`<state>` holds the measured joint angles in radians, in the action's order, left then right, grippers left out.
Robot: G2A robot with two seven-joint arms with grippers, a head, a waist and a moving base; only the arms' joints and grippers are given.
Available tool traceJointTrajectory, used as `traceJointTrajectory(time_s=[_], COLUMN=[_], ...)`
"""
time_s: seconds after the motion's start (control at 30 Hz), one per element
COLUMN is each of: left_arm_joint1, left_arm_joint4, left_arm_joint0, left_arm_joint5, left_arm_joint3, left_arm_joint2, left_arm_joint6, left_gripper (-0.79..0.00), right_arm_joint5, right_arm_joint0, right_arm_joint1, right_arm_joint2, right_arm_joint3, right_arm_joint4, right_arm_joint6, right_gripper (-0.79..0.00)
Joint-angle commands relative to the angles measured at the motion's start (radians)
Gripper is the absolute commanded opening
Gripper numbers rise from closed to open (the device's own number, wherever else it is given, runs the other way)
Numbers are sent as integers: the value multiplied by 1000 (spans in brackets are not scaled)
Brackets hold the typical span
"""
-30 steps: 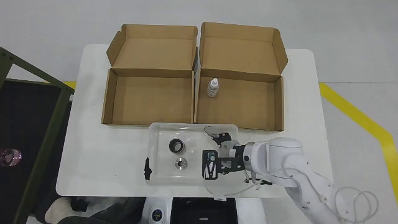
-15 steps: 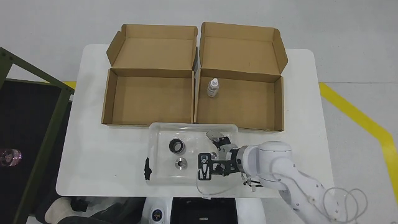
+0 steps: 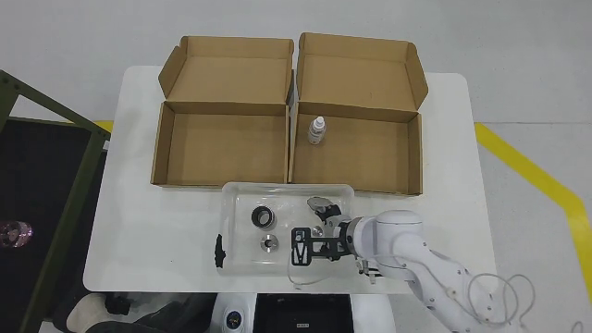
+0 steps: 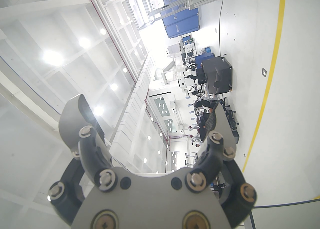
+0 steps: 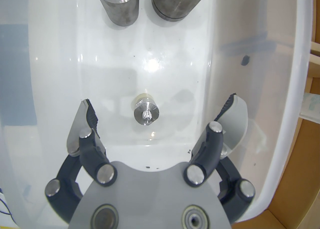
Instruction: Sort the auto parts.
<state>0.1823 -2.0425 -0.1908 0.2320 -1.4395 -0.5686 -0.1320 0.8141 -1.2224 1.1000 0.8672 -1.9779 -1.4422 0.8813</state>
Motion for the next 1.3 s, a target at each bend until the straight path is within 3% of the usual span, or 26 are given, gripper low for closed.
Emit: traceJointTrajectory(time_s=[0.0, 0.07, 0.37, 0.53, 1.0, 1.27], left_arm_joint1=[0, 0, 0, 0, 0, 0], left_arm_joint4=[0, 0, 0, 0, 0, 0], left_arm_joint0=[0, 0, 0, 0, 0, 0], left_arm_joint5=[0, 0, 0, 0, 0, 0], left_arm_joint3=[0, 0, 0, 0, 0, 0], left_arm_joint2=[0, 0, 0, 0, 0, 0], left_arm_joint6=[0, 0, 0, 0, 0, 0], left_gripper=[0, 0, 0, 0, 0, 0], right_arm_joint5=[-5, -8, -11, -12, -8, -38], right_arm_joint0=[3, 4, 8, 13, 1, -23], right_arm_joint1=[0, 1, 1, 2, -8, -13], right_arm_joint2=[-5, -10, -27, -35, 18, 86], right_arm_joint3=[1, 2, 4, 0, -60, -54], right_arm_joint4=[-5, -8, -17, -16, 3, 67], right_arm_joint6=[9, 15, 41, 40, -249, -520], right_gripper=[-252, -394, -563, -785, -785, -785])
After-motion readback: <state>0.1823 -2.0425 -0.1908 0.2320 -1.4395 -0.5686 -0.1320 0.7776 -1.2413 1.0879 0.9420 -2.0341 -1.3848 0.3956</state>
